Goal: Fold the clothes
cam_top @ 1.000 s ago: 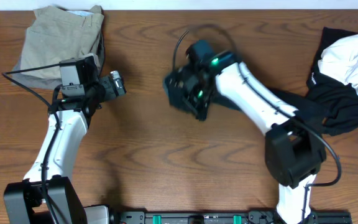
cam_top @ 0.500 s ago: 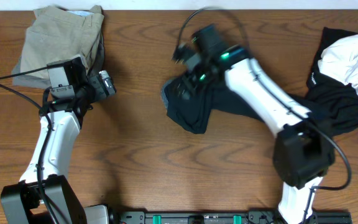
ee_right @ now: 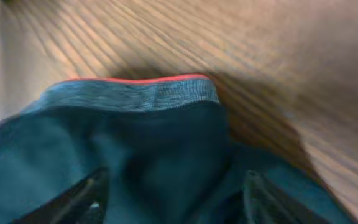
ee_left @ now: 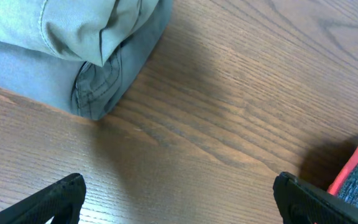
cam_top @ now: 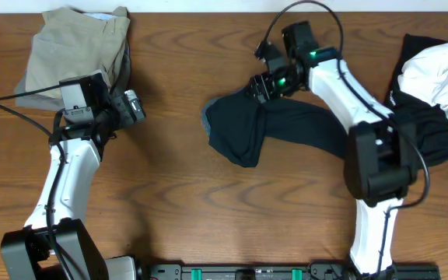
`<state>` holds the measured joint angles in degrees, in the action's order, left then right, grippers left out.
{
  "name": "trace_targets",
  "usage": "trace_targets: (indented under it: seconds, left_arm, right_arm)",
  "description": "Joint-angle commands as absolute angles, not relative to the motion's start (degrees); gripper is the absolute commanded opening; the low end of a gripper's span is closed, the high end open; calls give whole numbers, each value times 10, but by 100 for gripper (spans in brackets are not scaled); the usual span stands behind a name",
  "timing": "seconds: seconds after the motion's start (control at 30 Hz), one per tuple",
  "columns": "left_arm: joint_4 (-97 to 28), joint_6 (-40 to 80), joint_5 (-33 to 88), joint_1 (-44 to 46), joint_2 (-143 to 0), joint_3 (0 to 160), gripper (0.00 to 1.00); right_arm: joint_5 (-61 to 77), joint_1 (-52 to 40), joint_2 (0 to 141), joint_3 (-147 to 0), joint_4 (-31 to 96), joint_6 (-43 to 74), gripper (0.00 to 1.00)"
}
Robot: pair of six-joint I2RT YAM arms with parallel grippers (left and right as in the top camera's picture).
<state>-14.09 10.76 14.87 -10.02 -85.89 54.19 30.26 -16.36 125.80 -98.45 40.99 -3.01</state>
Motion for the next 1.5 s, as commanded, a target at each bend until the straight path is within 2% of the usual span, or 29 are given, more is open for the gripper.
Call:
trace_targets:
  seconds: [0.0, 0.23, 0.27, 0.37, 0.4, 0.57, 0.67, 0.73, 0.77, 0.8, 0.97, 1.33, 1.47]
  left_arm:
    - [-143, 115, 150, -102, -862, 553, 98]
    - [-148, 114, 150, -102, -862, 553, 98]
    - [-148, 114, 150, -102, -862, 553, 98]
    - [-149, 114, 150, -102, -862, 553, 98]
    - [-149, 114, 150, -102, -862, 553, 98]
    - [-149, 114, 150, -102, -862, 553, 98]
    - [-149, 114, 150, -102, -862, 553, 98]
    - [-149, 114, 150, -102, -862, 553, 98]
    - [-149, 114, 150, -102, -862, 553, 98]
    - [-149, 114, 150, -102, -862, 553, 98]
    - [-150, 112, 150, -102, -862, 553, 98]
    - [-163, 112, 149, -102, -862, 553, 98]
    - [-166, 112, 149, -102, -862, 553, 98]
  right_arm:
    - [335, -171, 1277, -986, 394, 1, 60]
    - [335, -168, 1282, -986, 313, 31, 35]
    - [335, -167, 1280, -987, 299, 37, 30]
    - [357, -161, 1276, -1012, 293, 42, 5]
    - [367, -160, 1275, -1023, 299, 42, 1]
    - [383, -161, 1259, -1102, 395, 0, 1]
    - [325, -159, 1244, -1130, 457, -5, 2]
    - [285, -156, 1242, -1133, 482, 6, 29]
    - [281, -155, 1244, -1132, 489, 8, 40]
    - [280, -154, 1248, -1128, 494, 9, 45]
    - [281, -158, 1266, -1081, 486, 44, 45]
    - [294, -181, 1275, -979, 362, 64, 50]
    - [294, -189, 1276, -967, 340, 68, 48]
